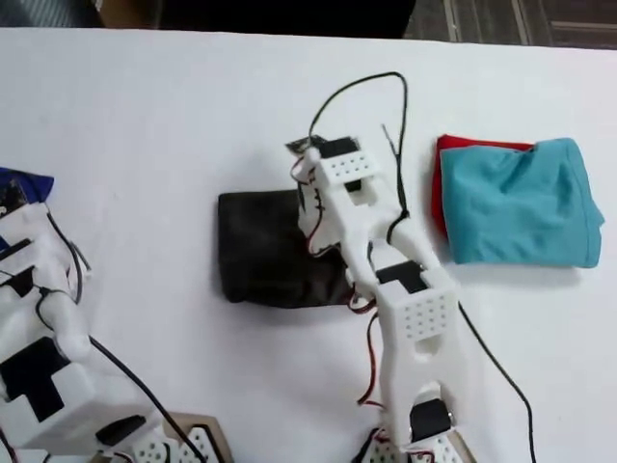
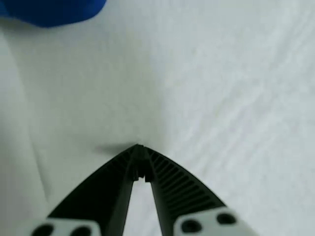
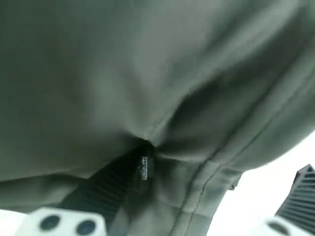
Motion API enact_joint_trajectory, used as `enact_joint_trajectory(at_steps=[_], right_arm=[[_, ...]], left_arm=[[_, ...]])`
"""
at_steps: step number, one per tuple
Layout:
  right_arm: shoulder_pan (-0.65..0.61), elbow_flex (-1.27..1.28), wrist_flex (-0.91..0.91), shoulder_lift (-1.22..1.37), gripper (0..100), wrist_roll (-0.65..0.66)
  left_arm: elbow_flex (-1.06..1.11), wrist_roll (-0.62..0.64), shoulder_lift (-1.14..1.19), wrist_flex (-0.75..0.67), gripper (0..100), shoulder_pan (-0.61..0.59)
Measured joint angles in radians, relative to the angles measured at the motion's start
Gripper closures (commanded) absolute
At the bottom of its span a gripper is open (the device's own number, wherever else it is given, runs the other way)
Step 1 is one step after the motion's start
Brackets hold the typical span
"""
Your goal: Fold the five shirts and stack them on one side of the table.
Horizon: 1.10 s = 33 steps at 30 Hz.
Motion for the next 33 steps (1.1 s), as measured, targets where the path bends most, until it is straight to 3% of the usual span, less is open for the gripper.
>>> enact_joint_trajectory(at_steps=[4,13,15,22,28,33], right_arm=[[-0.026,-0.055,0.021,0.035,61.5,0.0],[-0.071,-0.084,0.025,0.051,59.4,0.015],[-0.071,-0.084,0.025,0.051,63.8,0.015],[-0.072,-0.098,0.025,0.077,93.4,0.021],[-0.071,-0.098,0.026,0.077,90.8,0.021],[-0.071,-0.114,0.052,0.081,97.9,0.021]], left_arm=[[0.0,0.0,0.0,0.0,97,0.0],[0.0,0.0,0.0,0.0,97,0.0],[0.0,0.0,0.0,0.0,97,0.0],[0.0,0.0,0.0,0.0,97,0.0],[0.0,0.0,0.0,0.0,97,0.0],[0.0,0.0,0.0,0.0,97,0.0]])
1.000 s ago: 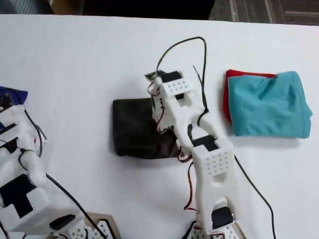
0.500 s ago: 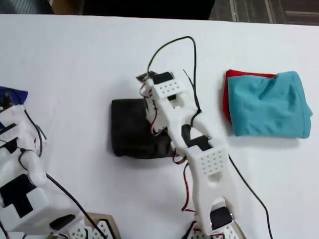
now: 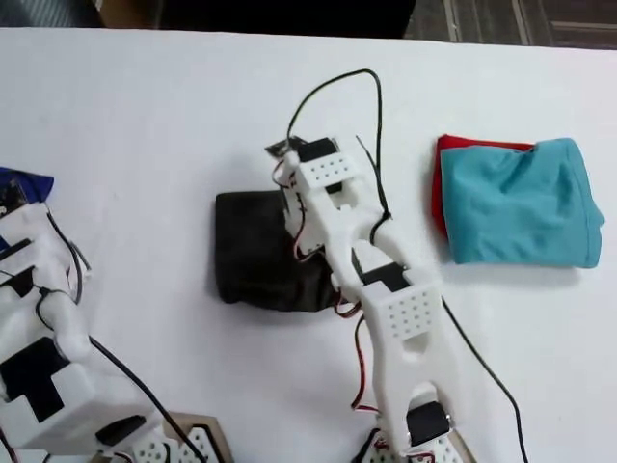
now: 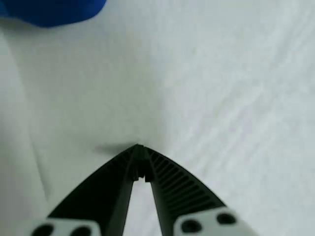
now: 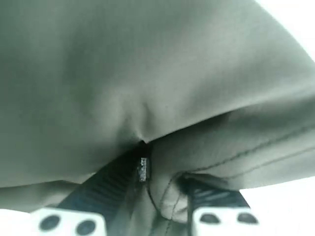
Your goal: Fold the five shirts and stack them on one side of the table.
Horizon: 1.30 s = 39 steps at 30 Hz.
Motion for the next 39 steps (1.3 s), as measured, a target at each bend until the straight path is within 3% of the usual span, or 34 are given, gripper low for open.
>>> enact_joint_trajectory(at_steps=[12,29,39], right_arm=[[0.083,-0.147,0.06,-0.005,97.7,0.046],[0.262,-0.16,0.091,-0.443,97.8,0.212],[0.468,-0.16,0.1,-0.577,97.8,0.377]], left_arm=[[0.0,0.0,0.0,0.0,97,0.0],[0.0,0.0,0.0,0.0,97,0.0],[0.0,0.0,0.0,0.0,97,0.0]])
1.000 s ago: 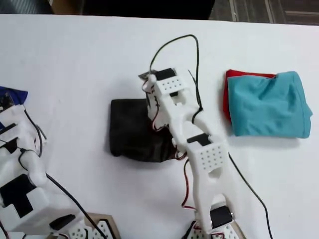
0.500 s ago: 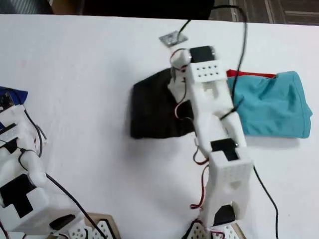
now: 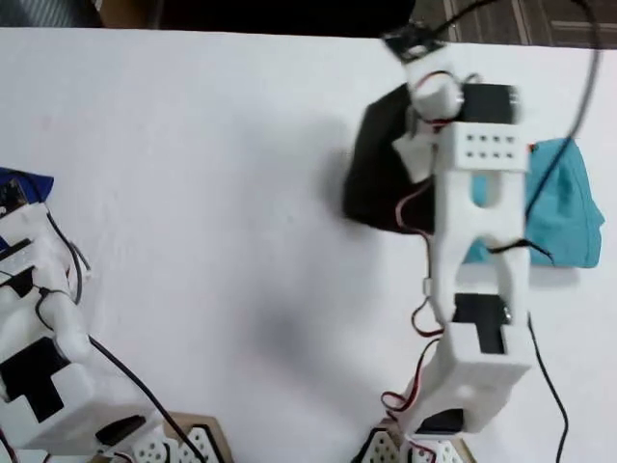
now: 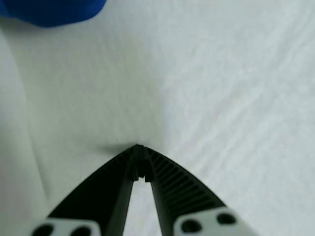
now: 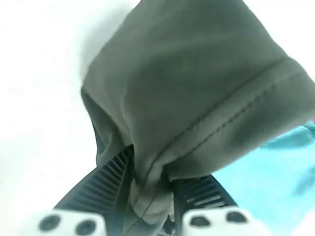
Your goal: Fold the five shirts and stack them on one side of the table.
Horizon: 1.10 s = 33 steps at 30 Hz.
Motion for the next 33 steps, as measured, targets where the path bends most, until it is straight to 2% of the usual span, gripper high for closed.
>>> enact_joint_trajectory(at_steps=[12,16,24,33], right_arm=[[0.201,0.0,0.0,-0.13,97.8,0.206],[0.227,0.029,0.002,-0.193,97.8,0.249],[0.227,0.301,0.002,-0.365,97.8,0.293],[0.336,0.324,-0.058,-0.376,97.8,0.367]], left_arm=[[0.0,0.0,0.0,0.0,97,0.0],[0.0,0.0,0.0,0.0,97,0.0],[0.0,0.0,0.0,0.0,97,0.0],[0.0,0.0,0.0,0.0,97,0.0]])
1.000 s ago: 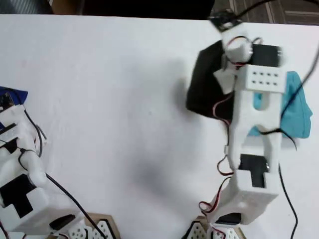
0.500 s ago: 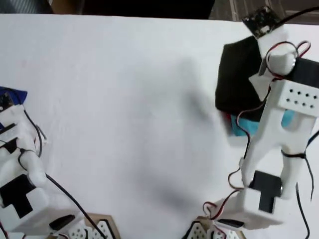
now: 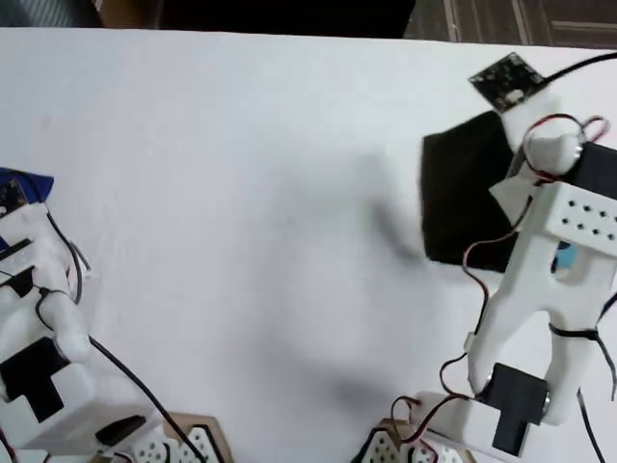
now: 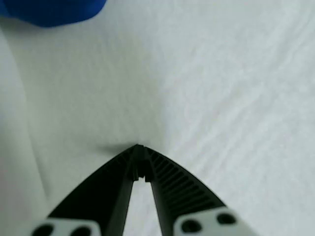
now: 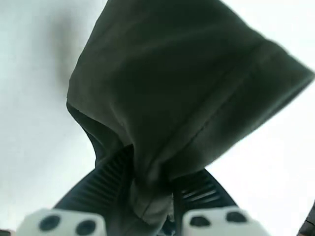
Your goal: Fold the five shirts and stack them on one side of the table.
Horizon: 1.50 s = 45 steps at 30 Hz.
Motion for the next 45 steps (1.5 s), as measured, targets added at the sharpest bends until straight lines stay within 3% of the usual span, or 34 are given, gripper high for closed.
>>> enact_joint_trajectory(at_steps=[15,30,39,45], right_arm=[[0.107,-0.018,-0.227,0.298,97.8,0.044],[0.17,-0.526,-0.206,0.796,97.3,0.044],[0.193,-0.7,-0.126,0.878,73.5,0.044],[0.195,-0.729,-0.124,0.881,72.1,-0.048]], left_arm=[[0.0,0.0,0.0,0.0,97,0.0],[0.0,0.0,0.0,0.0,97,0.002],[0.002,0.0,0.0,0.0,97,0.009],[0.002,0.0,0.0,0.0,97,0.009]])
